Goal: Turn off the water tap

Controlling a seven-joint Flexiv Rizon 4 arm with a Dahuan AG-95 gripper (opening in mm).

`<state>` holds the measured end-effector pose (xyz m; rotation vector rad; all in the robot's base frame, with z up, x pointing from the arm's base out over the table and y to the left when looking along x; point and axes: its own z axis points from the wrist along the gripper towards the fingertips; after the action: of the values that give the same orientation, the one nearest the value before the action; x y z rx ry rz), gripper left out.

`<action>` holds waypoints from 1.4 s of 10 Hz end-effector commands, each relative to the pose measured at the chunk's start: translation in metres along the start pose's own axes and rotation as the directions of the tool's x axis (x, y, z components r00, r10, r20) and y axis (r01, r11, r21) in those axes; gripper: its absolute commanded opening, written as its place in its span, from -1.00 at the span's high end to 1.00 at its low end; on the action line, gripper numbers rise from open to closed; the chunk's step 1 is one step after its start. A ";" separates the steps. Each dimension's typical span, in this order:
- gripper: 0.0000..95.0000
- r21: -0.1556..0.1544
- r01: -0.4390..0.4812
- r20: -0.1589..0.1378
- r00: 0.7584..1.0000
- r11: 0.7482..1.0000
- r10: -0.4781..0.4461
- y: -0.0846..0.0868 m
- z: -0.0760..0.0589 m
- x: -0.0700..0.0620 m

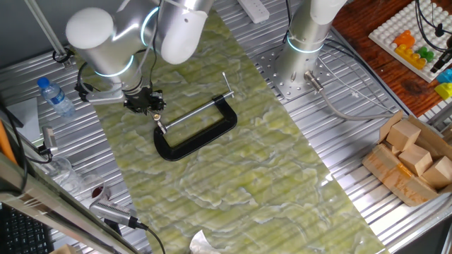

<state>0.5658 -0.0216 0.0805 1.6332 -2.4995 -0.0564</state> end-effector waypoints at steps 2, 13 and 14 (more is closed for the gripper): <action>0.20 0.010 -0.002 -0.001 1.000 1.000 0.002 0.000 0.003 0.000; 0.60 0.020 -0.069 -0.017 0.997 0.997 0.070 0.001 0.003 -0.004; 0.60 0.018 -0.075 -0.016 0.997 0.997 0.076 0.001 0.003 -0.004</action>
<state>0.5634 -0.0185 0.0784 1.5498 -2.5480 0.0036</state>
